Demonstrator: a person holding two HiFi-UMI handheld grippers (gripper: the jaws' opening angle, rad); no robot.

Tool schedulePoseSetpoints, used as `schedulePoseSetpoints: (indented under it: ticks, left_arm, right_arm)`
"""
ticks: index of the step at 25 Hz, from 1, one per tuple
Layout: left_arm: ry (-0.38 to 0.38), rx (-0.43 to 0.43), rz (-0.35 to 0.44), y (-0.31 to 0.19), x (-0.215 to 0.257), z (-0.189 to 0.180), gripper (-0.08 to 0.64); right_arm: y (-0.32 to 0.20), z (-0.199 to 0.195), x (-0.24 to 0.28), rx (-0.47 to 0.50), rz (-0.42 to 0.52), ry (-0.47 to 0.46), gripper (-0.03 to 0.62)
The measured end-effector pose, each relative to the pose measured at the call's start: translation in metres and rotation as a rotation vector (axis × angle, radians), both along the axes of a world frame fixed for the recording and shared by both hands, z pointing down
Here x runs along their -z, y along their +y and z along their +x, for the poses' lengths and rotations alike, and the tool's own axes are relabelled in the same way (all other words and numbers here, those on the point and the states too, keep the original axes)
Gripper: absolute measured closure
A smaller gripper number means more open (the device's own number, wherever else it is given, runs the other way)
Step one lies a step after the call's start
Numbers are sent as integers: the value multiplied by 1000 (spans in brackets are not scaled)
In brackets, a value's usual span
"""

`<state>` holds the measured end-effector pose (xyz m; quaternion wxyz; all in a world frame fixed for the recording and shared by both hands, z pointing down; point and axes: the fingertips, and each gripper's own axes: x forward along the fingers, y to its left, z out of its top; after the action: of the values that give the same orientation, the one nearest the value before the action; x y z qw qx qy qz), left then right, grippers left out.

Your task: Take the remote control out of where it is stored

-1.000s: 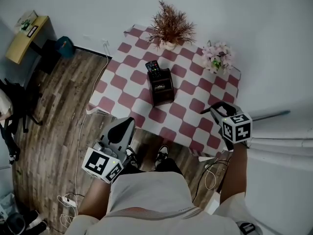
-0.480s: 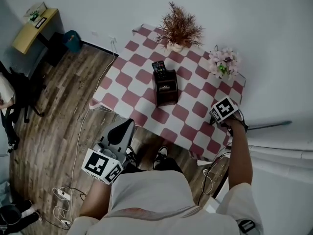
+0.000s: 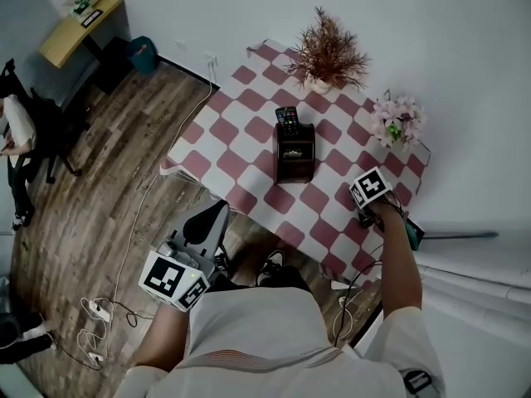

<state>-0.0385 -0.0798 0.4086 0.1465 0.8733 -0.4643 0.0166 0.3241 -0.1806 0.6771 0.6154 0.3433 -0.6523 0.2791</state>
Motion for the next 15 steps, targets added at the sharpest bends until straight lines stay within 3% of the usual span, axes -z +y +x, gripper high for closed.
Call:
schedulePoseSetpoints:
  ticks: [8, 10, 15]
  left_arm:
    - [-8, 10, -2, -3, 0, -1, 551]
    - [-9, 5, 0, -3, 2, -2, 551]
    - [-5, -16, 14, -5, 6, -3, 551]
  right_arm:
    - [4, -11, -9, 12, 4, -70, 368]
    - [0, -16, 7, -11, 66, -111, 368]
    - [-13, -39, 79, -100, 343, -282, 371]
